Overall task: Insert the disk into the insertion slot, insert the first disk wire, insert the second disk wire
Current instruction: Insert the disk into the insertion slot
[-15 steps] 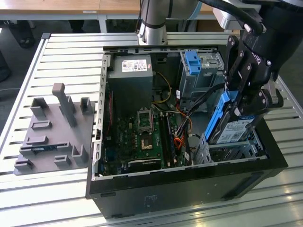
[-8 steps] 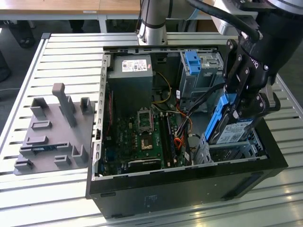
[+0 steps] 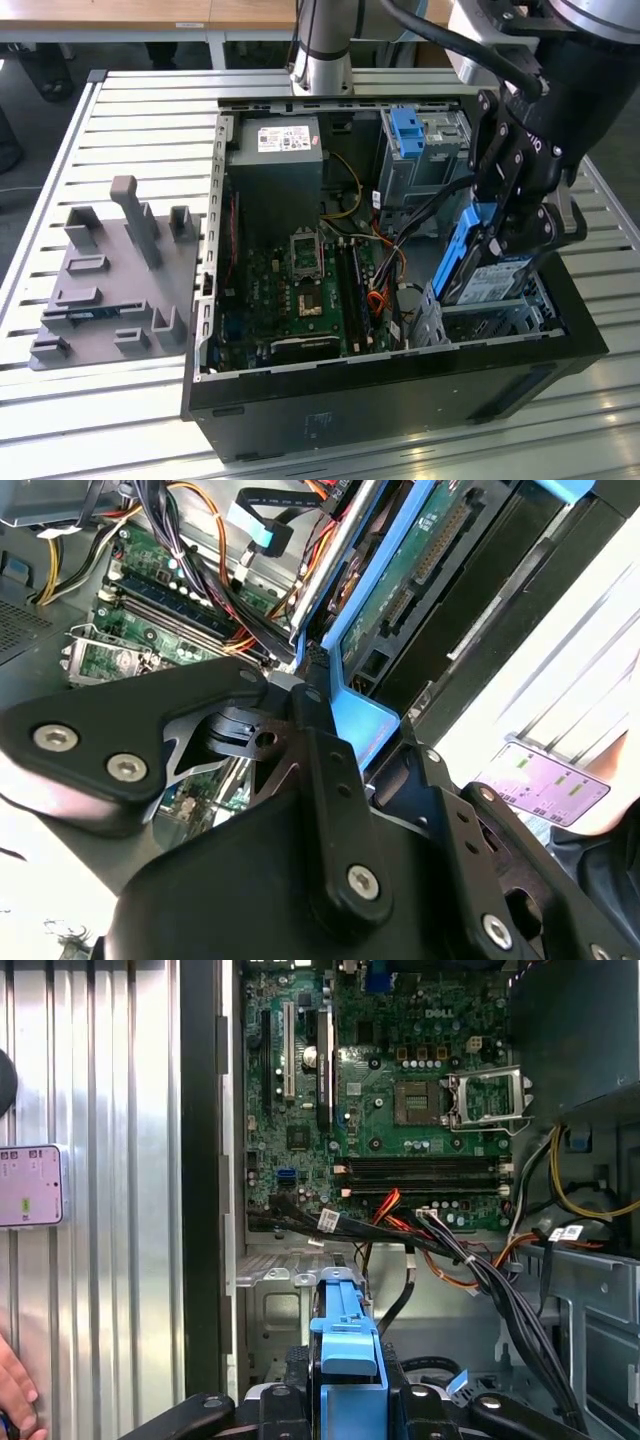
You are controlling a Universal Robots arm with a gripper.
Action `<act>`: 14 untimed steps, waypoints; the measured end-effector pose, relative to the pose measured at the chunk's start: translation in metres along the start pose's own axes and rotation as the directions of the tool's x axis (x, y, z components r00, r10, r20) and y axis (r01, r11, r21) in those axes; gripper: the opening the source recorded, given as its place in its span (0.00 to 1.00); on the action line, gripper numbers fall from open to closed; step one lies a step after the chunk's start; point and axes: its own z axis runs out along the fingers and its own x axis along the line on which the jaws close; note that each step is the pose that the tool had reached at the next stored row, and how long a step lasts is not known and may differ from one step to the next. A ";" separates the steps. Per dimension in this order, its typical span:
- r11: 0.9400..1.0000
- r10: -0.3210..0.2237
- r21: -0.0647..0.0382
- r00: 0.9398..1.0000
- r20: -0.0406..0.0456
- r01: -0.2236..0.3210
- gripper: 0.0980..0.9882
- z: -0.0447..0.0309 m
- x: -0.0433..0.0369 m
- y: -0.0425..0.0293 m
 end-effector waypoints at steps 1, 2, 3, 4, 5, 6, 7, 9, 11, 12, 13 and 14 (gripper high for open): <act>1.000 0.000 0.000 1.000 0.000 0.000 0.30 0.0006 0.0000 0.0000; 1.000 0.000 0.000 1.000 0.000 0.000 0.30 0.0012 0.0000 0.0000; 1.000 0.000 0.000 1.000 0.000 0.000 0.30 0.0017 0.0000 0.0000; 1.000 0.000 0.000 1.000 0.000 0.000 0.30 0.0023 0.0000 0.0000; 1.000 0.000 0.000 1.000 0.000 0.000 0.30 0.0030 0.0000 0.0000; 1.000 0.000 0.000 1.000 0.000 0.000 0.30 0.0036 0.0000 -0.0001; 1.000 0.000 0.000 1.000 0.000 0.000 0.30 0.0043 0.0000 0.0000; 1.000 0.000 0.000 1.000 0.000 0.000 0.30 0.0057 0.0000 -0.0001; 1.000 0.000 0.000 1.000 0.000 0.000 0.30 0.0072 0.0000 -0.0001; 1.000 0.000 0.000 1.000 0.000 0.000 0.30 0.0078 0.0000 -0.0001; 1.000 0.000 0.000 1.000 0.000 0.000 0.30 0.0086 0.0000 -0.0001; 1.000 0.000 0.000 1.000 0.000 0.000 0.30 0.0093 0.0000 -0.0001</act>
